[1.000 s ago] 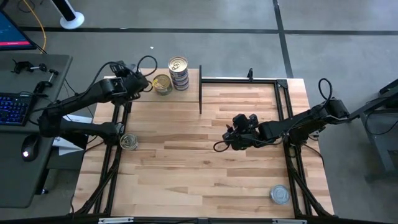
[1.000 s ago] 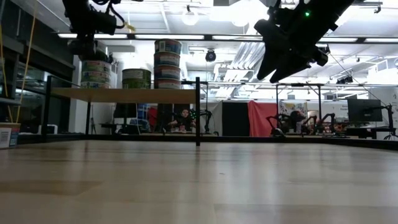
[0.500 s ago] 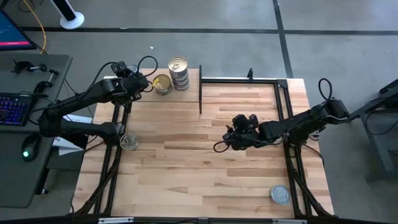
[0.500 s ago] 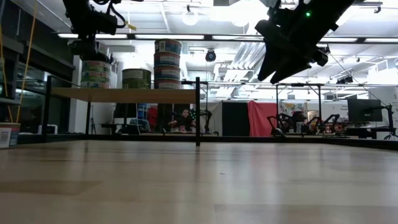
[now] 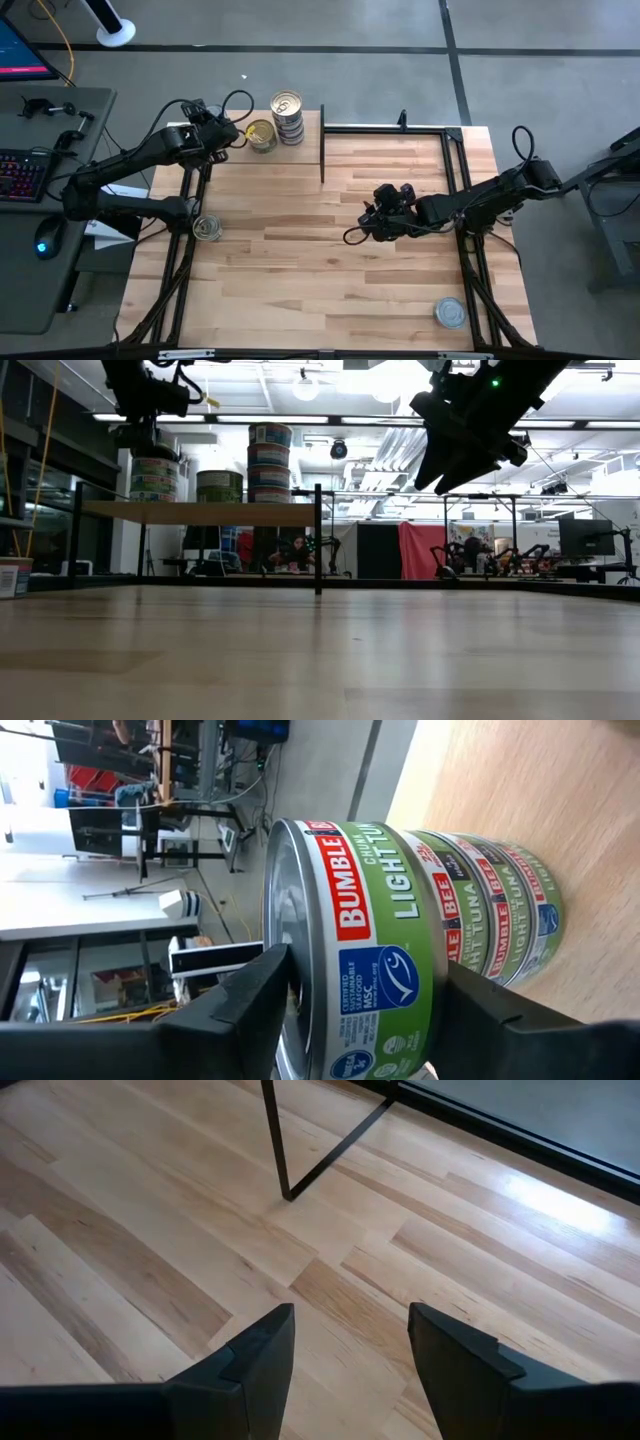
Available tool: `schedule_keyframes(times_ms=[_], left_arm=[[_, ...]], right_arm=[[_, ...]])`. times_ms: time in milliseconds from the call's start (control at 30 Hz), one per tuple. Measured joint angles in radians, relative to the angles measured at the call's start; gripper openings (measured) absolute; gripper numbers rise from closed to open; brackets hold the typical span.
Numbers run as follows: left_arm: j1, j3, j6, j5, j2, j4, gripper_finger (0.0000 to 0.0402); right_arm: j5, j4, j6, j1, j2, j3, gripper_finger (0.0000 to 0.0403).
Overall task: Stack canned seafood by type on shelf
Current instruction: Stack the green-white tuna can on top of the green-white tuna cans on the shelf
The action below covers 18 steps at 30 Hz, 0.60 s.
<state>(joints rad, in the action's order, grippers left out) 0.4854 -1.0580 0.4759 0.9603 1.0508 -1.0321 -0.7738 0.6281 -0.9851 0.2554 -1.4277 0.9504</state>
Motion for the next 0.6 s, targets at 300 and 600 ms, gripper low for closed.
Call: schedule_keyframes(times_ms=[300, 600], left_arm=[[0.029, -0.002, 0.000, -0.002, -0.001, 0.006, 0.0253], [0.039, -0.002, -0.003, 0.023, -0.001, 0.002, 0.0293]], right_arm=[[0.000, 0.000, 0.000, 0.000, 0.000, 0.000, 0.0187], [0.001, 0.000, 0.000, 0.000, 0.000, 0.000, 0.0187]])
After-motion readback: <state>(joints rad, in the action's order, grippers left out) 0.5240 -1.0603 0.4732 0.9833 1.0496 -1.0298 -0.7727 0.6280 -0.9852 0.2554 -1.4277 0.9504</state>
